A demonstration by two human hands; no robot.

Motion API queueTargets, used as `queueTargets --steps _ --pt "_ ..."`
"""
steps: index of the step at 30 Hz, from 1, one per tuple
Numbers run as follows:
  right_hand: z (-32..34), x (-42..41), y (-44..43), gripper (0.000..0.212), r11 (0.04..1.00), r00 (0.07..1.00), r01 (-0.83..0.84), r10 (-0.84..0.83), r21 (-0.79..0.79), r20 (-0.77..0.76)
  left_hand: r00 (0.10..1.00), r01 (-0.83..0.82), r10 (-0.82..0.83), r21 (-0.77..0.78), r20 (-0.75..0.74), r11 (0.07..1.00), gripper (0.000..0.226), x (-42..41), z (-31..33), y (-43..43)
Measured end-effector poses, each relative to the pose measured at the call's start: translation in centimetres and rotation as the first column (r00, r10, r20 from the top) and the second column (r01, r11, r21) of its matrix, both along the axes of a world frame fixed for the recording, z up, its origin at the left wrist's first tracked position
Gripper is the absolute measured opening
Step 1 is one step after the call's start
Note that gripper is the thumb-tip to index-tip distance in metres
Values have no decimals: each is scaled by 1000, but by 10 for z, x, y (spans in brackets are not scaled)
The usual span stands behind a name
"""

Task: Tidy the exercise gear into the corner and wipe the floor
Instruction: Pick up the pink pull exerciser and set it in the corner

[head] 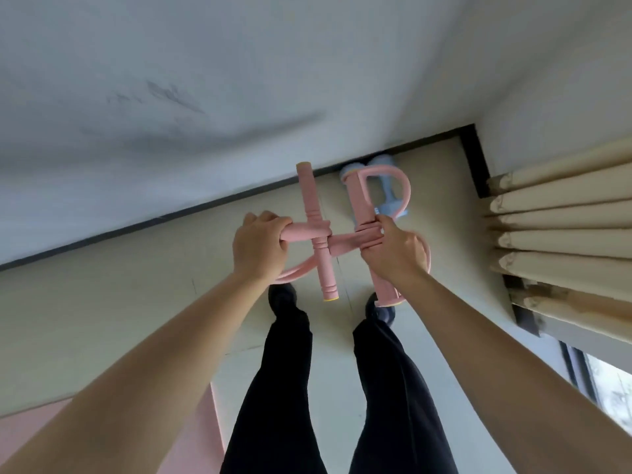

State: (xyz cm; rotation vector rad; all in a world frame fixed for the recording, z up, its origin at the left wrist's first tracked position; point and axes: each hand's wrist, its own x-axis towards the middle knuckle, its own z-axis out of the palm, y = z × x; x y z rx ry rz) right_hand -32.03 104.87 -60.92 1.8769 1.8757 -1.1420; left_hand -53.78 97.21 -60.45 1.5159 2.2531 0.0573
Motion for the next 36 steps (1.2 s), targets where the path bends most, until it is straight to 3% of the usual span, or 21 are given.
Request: queueTargets --steps 10,16,19,23,27,32,36 --pt "-311 -67 18 53 996 999 50 -49 -78 20 997 74 -75 -74 -12 995 31 -60 -311 21" --pt "-436 -99 30 52 997 999 36 -35 -68 25 1000 -3 1 -70 -31 998 28 -83 -428 26" --pt "-475 -102 39 62 995 999 40 -39 -86 10 999 -43 43 -83 0 996 31 -85 -474 35" --pt "-494 -95 34 77 980 994 63 -77 -189 -71 975 -62 94 -163 199 985 48 -69 -494 42" --pt "-475 -88 33 74 979 992 62 -81 -192 -94 963 -77 115 -158 244 984 50 -58 -478 38" --pt "-429 -85 36 59 998 998 49 -48 32 -39 990 -73 76 -31 121 997 49 -52 -443 21" --pt "-401 -78 35 62 963 995 -54 74 266 -66 1000 -14 15 40 -5 999 56 -44 -415 13"
